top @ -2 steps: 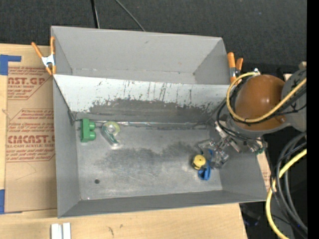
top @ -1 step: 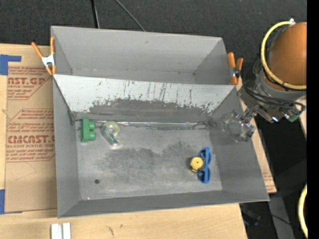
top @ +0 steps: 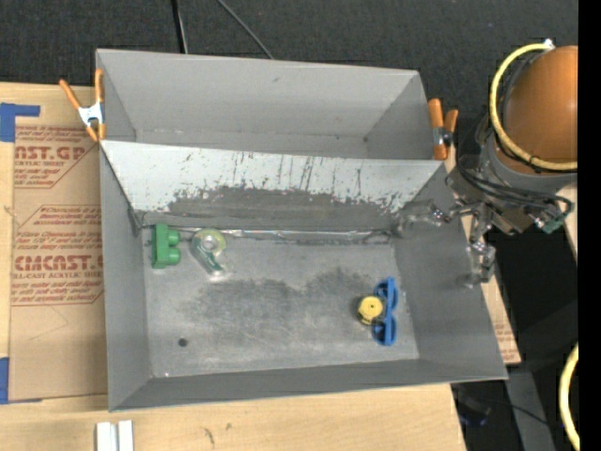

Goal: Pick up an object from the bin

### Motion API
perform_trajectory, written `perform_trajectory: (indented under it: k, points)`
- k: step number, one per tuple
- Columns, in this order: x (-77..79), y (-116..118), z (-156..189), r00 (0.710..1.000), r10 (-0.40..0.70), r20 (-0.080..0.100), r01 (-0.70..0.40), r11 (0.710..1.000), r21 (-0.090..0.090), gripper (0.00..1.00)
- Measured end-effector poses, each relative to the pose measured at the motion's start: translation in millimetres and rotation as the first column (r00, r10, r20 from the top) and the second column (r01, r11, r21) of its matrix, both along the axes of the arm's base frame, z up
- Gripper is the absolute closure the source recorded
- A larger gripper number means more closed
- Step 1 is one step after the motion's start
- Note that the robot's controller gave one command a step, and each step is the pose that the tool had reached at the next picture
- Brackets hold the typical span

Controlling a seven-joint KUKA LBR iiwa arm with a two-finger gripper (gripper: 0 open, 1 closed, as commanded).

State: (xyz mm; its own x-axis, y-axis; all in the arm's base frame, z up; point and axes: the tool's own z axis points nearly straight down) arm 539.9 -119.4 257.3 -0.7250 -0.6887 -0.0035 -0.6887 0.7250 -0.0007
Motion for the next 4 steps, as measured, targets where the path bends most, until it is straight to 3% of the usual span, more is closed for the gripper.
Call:
perform_trajectory:
  k: [1,2,3,4]
  points:
    - [-17.2,0,-152,1.0,0.018,-0.01,-0.018,1.0,0.002,0.0]
    - [-13.5,32,-186,0.928,0.373,-0.004,-0.373,0.928,0.002,0.0]
    - [-13.1,31,-185,0.929,0.371,-0.003,-0.371,0.929,0.001,1.0]
    - [-13.1,31,-185,0.929,0.371,-0.003,-0.371,0.929,0.001,1.0]
